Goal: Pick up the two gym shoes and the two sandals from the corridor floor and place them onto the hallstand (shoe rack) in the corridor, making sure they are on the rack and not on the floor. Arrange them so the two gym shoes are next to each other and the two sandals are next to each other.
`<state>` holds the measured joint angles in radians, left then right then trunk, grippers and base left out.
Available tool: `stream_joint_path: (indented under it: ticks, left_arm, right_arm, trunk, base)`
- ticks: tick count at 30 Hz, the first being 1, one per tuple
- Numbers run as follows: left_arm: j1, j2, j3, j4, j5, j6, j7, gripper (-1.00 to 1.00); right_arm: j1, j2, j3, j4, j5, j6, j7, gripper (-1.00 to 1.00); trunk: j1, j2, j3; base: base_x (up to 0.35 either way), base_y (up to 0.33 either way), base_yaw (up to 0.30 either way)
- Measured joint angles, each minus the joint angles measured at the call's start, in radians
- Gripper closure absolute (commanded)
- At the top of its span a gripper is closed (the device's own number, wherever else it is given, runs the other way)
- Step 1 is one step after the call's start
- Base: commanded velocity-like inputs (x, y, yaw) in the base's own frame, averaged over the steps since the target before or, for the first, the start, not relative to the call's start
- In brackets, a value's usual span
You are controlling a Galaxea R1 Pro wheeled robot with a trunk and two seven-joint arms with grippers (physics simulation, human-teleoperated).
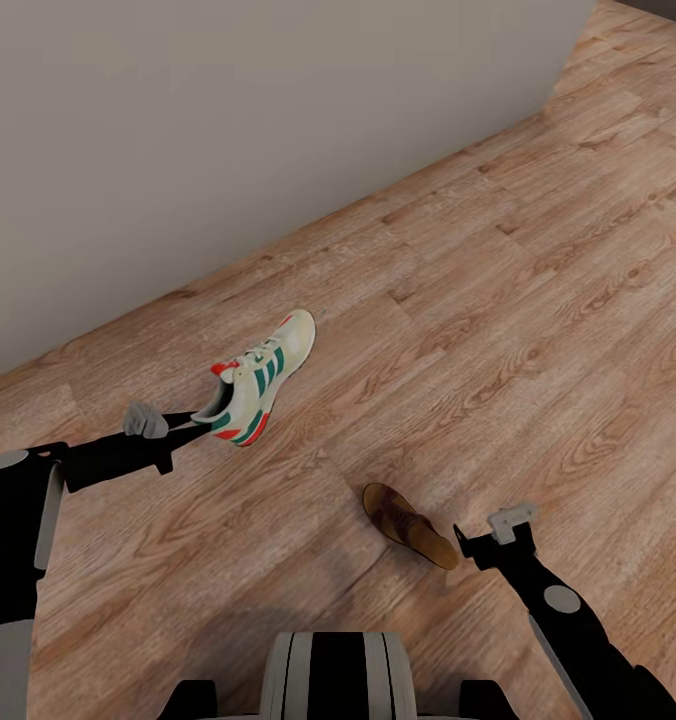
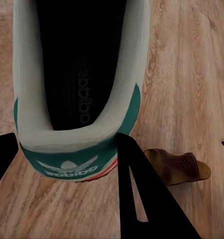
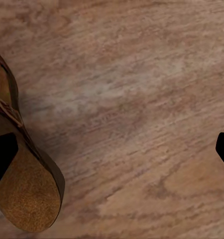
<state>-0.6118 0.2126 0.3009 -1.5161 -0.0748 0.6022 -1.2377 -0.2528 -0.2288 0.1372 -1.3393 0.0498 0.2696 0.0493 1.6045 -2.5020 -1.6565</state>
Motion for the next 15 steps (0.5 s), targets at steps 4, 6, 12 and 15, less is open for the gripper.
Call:
stream_joint_path:
  ticks: [4, 6, 12, 15]
  left_arm:
    - [0.0, -0.002, 0.001, 0.0, -0.001, 0.0, 0.001, 1.0]
    - [0.001, -0.002, 0.0, 0.0, -0.001, 0.0, 0.001, 1.0]
    - [0.002, -0.002, 0.0, 0.0, -0.003, 0.0, 0.002, 1.0]
    - [0.002, -0.002, 0.0, 0.0, -0.003, 0.0, 0.002, 1.0]
  right_arm:
    - [0.0, -0.003, 0.001, 0.006, 0.001, -0.025, 0.015, -1.0]
    - [0.0, -0.004, 0.002, 0.007, 0.002, -0.029, 0.018, -1.0]
    - [0.0, -0.005, 0.073, 0.006, 0.007, -0.031, 0.086, -1.0]
    - [0.0, -0.004, 0.11, 0.007, 0.044, -0.03, 0.135, -1.0]
  trunk:
    - [0.0, 0.0, 0.0]
    - [0.0, 0.0, 0.0]
    - [0.0, 0.0, 0.0]
    - [0.0, 0.0, 0.0]
  base:
    - [0.0, 0.0, 0.0]
    - [0.0, 0.0, 0.0]
    - [0.0, 0.0, 0.0]
    - [0.0, 0.0, 0.0]
